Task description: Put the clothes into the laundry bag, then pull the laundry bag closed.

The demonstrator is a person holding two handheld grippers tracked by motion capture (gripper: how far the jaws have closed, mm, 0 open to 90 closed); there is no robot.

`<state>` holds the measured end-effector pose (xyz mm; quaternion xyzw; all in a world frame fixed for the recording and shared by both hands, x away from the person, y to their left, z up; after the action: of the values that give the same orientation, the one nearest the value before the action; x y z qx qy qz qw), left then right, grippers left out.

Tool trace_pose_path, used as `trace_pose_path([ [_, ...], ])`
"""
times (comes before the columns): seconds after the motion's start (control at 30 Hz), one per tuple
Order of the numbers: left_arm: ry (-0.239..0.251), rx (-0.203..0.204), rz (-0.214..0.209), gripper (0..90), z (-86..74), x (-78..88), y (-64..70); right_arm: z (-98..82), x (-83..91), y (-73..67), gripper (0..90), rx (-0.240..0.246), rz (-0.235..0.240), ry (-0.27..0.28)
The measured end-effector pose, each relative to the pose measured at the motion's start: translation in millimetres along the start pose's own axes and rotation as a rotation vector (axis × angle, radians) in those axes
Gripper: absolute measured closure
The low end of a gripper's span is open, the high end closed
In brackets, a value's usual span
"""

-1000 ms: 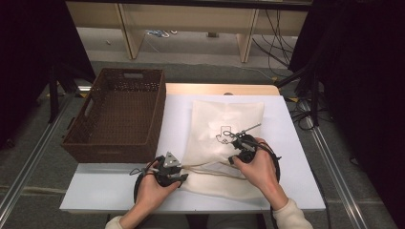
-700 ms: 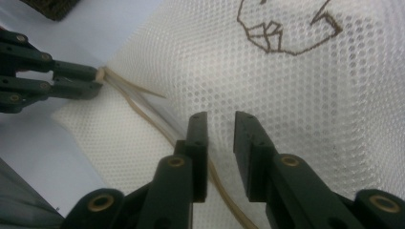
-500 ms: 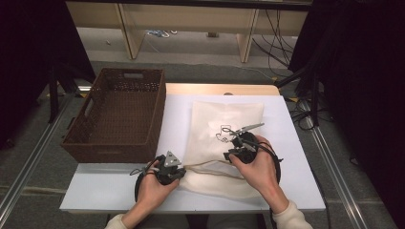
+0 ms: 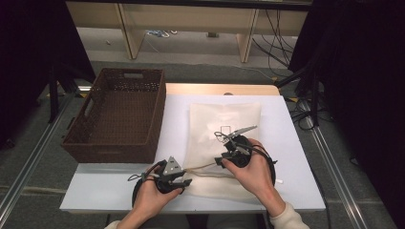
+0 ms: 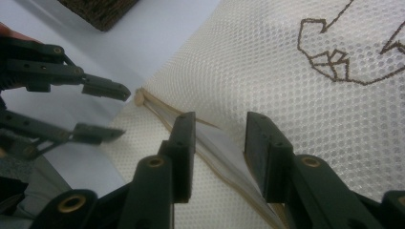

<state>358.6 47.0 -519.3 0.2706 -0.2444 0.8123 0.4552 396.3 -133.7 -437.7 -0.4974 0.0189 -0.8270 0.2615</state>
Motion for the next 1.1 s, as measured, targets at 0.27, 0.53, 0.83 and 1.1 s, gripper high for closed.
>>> trace_pose_path([
  [0.27, 0.047, -0.011, 0.029, 30.3, -1.6, 16.1, 1.1, -0.1, -3.2, 0.0, 62.6, -0.006, 0.014, -0.001],
  [0.53, 0.046, 0.024, 0.087, 23.6, -3.1, 22.1, -4.5, 0.0, -6.2, -1.6, 62.7, -0.02, 0.03, -0.015],
  [0.83, 0.093, 0.07, 0.106, 20.5, -2.3, 20.3, -3.2, 1.8, -5.2, -0.9, 62.7, -0.02, 0.043, -0.01],
  [1.1, 0.079, 0.083, 0.116, 20.4, -6.7, 19.1, -9.1, 0.6, -7.5, -4.5, 62.8, -0.036, 0.047, -0.015],
])
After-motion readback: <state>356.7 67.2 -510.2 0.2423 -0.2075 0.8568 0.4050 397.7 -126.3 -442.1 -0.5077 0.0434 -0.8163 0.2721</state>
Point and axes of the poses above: each handheld gripper's, and its own axes: x roughly backward along the jaws, z roughly out of its top, y roughly to its right, the point moved 6 cm from there along -x, roughly forward along the jaws, and after that the axes turned 15 degrees about -x, right-handed, at the moved point
